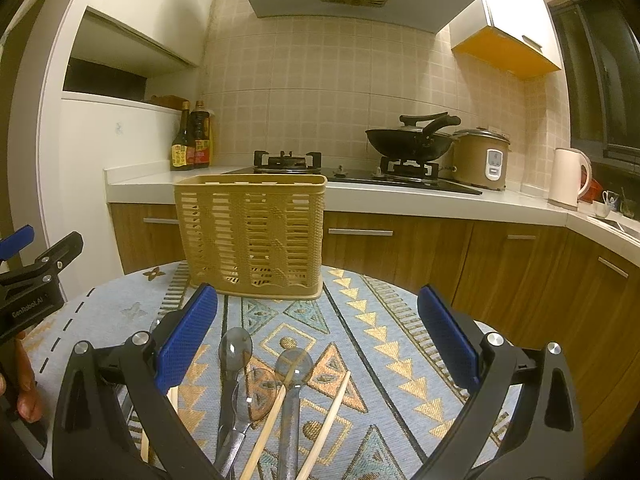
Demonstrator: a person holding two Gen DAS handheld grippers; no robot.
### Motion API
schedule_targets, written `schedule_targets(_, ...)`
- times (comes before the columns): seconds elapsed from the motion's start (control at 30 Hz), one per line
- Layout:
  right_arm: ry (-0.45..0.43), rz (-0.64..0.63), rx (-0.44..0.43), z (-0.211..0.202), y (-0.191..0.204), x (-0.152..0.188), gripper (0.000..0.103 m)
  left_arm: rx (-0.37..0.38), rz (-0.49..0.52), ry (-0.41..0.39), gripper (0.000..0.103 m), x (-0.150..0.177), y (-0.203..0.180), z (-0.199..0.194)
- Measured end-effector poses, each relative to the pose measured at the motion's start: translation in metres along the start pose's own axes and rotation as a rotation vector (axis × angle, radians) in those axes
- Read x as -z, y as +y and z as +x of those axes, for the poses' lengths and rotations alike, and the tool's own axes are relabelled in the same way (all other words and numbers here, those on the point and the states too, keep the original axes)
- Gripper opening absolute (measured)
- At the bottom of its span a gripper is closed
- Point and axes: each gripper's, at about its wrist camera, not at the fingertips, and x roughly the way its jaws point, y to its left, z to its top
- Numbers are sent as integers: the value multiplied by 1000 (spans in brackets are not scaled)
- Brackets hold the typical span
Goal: Organize utensils
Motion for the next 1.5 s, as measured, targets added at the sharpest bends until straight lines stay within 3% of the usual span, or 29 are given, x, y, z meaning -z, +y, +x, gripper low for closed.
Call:
schedule_targets(1.27,11,-21,13,5,4,4,96,-7,-9,11,95,1,3,2)
schedule_targets(1.5,53,-8,84,13,-1,3,96,25,-119,112,95,-4,29,17)
